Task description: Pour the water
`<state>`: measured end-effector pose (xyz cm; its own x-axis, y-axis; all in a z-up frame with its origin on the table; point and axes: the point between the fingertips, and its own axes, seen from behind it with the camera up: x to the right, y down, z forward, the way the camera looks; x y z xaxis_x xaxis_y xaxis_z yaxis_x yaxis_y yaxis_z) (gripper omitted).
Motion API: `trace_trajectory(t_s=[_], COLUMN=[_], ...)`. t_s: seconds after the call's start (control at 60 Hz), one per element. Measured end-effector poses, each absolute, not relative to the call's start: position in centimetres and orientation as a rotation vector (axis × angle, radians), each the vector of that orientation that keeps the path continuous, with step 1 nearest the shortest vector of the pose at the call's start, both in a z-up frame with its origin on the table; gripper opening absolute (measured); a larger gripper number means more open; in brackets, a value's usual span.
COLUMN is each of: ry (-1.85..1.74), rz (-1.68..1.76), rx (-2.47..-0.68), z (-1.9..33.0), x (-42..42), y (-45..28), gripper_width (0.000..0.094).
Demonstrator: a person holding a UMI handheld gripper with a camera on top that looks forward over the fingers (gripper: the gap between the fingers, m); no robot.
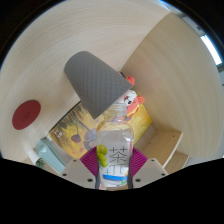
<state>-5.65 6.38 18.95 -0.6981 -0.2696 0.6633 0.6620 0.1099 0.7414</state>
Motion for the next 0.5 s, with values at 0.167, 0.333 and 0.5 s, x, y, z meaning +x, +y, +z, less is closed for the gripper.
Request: trace_trajectory(t_s=[0.167,0.333,0.5], ry=[-1.501,-1.052,-0.56], rz=[-1.553,-1.186,-0.745], rx=[-0.595,-1.063,-1.345], z=[21.5,25.1,26.8], x=[-4.5,-0.7,3.8], y=[6.3,6.0,5.1], gripper_width=[0.0368,0.0373,0.0395])
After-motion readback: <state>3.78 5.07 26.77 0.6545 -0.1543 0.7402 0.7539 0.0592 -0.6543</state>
